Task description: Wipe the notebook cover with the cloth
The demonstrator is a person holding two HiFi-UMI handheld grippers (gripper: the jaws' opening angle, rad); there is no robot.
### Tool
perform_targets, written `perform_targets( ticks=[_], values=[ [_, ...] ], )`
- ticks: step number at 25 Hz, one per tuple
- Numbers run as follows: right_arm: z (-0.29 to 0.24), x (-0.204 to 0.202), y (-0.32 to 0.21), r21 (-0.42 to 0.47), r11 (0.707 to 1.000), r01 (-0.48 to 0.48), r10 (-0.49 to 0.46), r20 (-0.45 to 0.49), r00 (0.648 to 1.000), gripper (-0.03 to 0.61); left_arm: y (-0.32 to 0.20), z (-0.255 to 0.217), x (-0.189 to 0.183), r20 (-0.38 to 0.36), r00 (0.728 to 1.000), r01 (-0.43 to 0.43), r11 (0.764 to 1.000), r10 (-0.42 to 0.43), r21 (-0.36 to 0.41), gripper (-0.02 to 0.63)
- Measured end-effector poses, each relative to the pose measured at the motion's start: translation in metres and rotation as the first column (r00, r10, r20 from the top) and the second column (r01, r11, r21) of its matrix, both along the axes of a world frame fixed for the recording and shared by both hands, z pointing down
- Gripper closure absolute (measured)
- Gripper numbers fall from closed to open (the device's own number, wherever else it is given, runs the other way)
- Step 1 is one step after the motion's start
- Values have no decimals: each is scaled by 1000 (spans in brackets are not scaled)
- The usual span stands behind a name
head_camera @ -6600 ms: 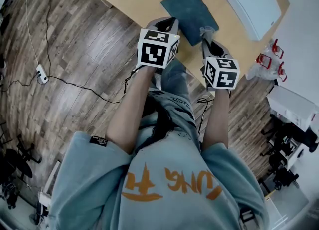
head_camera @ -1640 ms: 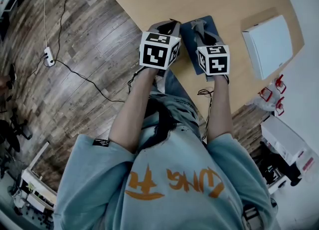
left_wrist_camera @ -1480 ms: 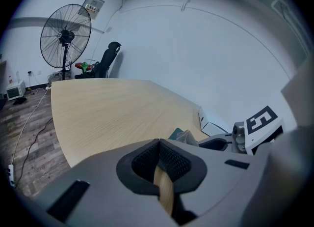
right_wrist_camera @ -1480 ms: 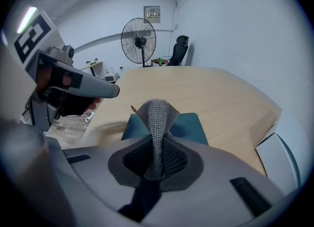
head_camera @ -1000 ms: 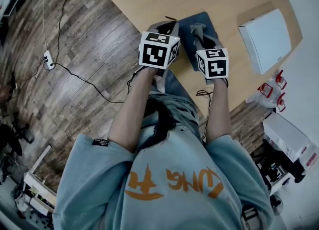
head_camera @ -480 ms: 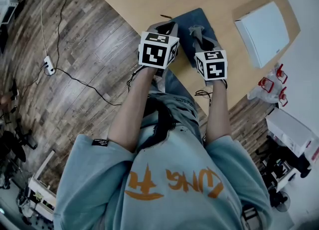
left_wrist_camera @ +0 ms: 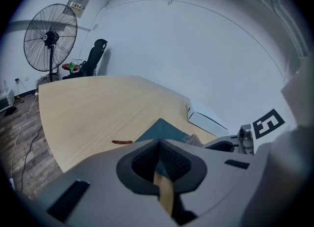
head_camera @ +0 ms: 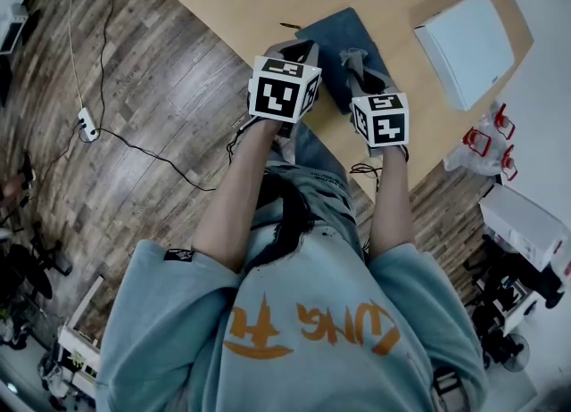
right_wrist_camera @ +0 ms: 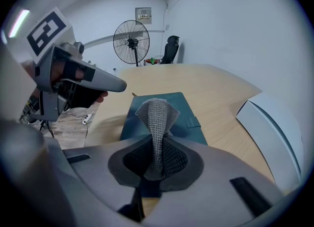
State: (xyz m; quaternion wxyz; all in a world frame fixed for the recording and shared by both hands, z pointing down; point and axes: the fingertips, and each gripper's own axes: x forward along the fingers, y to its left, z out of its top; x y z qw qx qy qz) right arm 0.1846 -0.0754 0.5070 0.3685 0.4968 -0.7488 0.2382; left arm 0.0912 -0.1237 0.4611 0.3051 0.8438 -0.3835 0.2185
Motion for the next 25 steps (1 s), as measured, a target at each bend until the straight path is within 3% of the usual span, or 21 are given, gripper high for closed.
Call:
perform_targets(
  ticks=[20,25],
  values=[
    [0,28,48,-4,995,-105,105,0,995,549,24,-3,31,-7,994,-108,994,108,9,597],
    [-1,34,56,-19,996,-90,89,-48,995,549,24,-7,35,-23,994,-108,994,108,14,595]
  ],
)
